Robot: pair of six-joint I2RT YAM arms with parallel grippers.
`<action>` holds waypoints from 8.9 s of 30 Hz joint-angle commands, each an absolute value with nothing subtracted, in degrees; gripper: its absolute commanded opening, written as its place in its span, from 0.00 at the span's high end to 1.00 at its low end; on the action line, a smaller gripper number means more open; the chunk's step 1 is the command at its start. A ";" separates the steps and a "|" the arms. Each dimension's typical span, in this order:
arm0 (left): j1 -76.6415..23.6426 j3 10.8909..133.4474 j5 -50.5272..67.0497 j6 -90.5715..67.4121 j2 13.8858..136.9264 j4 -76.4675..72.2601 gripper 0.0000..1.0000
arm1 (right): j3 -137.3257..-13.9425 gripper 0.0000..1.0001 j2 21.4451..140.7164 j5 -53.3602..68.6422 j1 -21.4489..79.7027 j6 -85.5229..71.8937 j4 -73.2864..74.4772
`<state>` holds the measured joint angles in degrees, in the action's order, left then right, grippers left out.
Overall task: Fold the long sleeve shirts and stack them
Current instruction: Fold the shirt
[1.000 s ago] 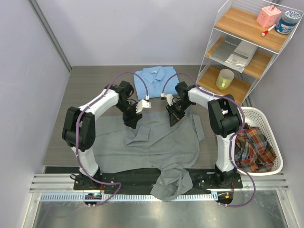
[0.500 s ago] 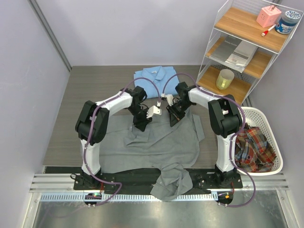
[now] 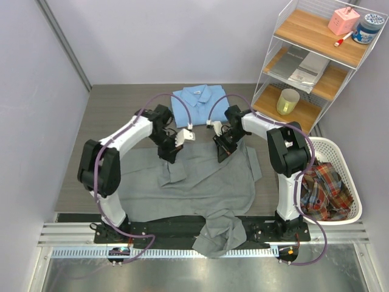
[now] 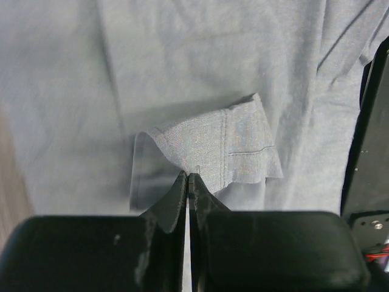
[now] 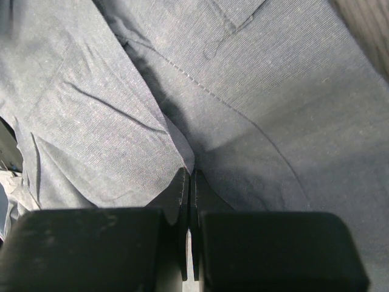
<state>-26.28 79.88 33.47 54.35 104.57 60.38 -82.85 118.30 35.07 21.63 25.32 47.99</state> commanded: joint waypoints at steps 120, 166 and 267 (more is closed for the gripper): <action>6.24 62.84 11.70 22.06 101.32 52.83 0.64 | -81.65 0.77 114.43 18.46 19.25 28.83 52.31; -3.67 62.75 45.08 58.28 80.95 72.20 0.45 | -64.25 0.53 96.14 27.25 21.80 34.64 57.67; -5.91 53.26 36.74 46.55 58.70 66.23 0.32 | -53.82 0.52 78.16 29.19 28.99 39.28 49.41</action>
<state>-13.74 51.79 30.44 33.80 55.83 51.88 -59.20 81.71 32.56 24.97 35.05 55.79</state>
